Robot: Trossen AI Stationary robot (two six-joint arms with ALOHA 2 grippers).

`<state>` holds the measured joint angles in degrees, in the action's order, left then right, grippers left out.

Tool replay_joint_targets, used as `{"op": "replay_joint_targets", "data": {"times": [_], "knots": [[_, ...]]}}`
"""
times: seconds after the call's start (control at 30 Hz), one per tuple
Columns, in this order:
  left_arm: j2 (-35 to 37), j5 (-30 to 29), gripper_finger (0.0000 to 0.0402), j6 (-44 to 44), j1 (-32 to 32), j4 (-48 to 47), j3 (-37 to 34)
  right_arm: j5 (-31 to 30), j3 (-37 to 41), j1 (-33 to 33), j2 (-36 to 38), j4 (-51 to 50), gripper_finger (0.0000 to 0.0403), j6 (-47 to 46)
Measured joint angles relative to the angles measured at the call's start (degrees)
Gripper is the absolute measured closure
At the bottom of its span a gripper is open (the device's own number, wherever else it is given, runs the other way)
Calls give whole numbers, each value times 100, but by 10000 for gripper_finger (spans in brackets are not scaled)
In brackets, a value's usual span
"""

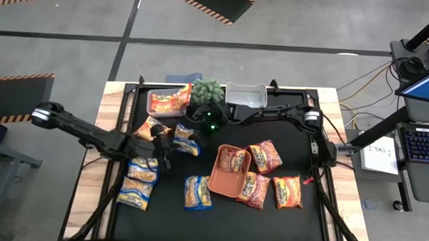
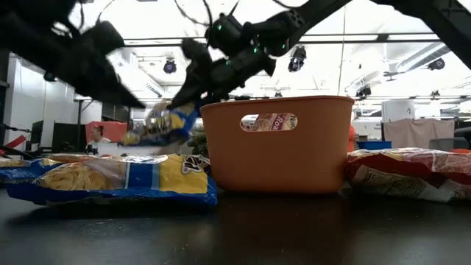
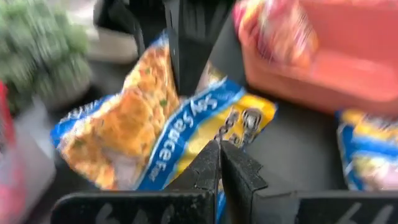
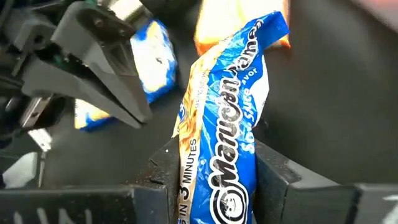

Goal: Sort Maruchan noodles
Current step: Put the blue noodle pack into the gray bin

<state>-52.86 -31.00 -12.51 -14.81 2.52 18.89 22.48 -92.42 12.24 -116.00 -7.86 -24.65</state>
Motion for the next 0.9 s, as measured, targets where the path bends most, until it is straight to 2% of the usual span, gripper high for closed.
{"op": "replay_joint_targets", "data": {"times": [0.23,0.4,0.6,0.8,0.9], "knots": [[1271,0,402,655,0,180,9,-243,73,-12,730,-460,280,486],[1755,2,402,846,0,182,9,-1062,200,-29,1342,-953,278,823],[1852,0,402,950,0,190,9,-1670,750,-21,2152,-1054,278,899],[1809,-28,402,1060,0,211,9,-2602,1558,0,3075,-1098,278,837],[1812,-229,402,1277,2,434,9,-3151,1947,90,3570,-1104,277,723]]}}
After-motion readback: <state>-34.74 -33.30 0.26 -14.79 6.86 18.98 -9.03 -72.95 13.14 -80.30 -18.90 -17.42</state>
